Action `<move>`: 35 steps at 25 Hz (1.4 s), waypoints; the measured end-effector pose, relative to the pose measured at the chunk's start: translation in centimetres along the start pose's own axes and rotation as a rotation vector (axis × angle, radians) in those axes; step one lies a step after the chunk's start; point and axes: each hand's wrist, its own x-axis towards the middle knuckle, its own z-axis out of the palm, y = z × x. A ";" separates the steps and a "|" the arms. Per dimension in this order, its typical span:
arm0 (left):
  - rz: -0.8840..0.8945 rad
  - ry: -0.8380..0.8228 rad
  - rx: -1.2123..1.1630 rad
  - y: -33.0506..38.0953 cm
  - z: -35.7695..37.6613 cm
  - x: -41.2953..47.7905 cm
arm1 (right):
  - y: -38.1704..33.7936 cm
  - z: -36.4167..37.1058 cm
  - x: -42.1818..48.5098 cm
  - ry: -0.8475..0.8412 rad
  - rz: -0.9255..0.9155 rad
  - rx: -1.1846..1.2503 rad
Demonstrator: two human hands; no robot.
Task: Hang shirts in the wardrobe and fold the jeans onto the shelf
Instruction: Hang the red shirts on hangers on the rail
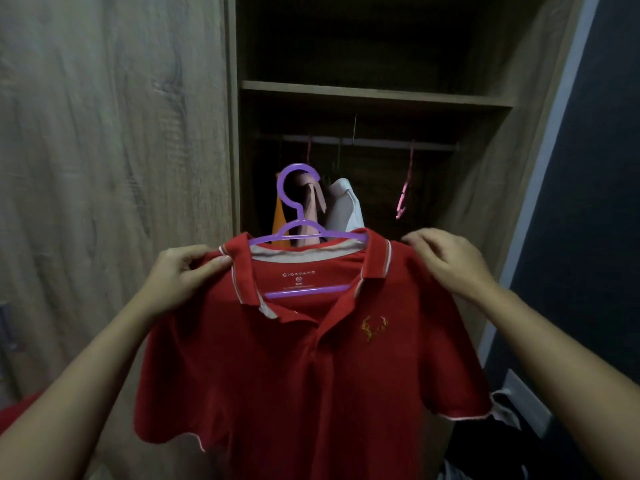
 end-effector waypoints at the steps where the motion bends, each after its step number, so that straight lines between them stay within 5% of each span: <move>1: 0.006 -0.009 -0.014 0.4 0.4 0.0 | -0.9 -0.1 0.7 -0.106 -0.058 0.032; 3: 0.011 -0.068 -0.051 1.7 1.3 -0.1 | -1.6 0.4 1.4 -0.216 -0.099 0.076; 9: -0.079 -0.199 -0.184 2.7 0.3 0.5 | -0.7 1.4 0.4 -0.081 -0.007 0.372; 18: -0.194 -0.813 -0.124 9.6 1.0 1.3 | -0.7 1.3 0.4 -0.100 0.004 0.474; 22: -0.021 -0.504 0.244 11.5 5.9 2.0 | 1.3 2.0 1.4 -0.058 0.037 0.402; 24: -0.071 -0.335 0.207 12.1 8.6 2.8 | 3.0 2.7 2.5 -0.044 0.064 0.351; 29: -0.200 -0.211 0.106 13.1 16.7 6.4 | 7.2 6.3 6.6 -0.019 0.209 0.178; 35: -0.415 -0.115 0.048 10.6 26.9 14.1 | 11.3 6.8 14.0 0.205 0.339 0.157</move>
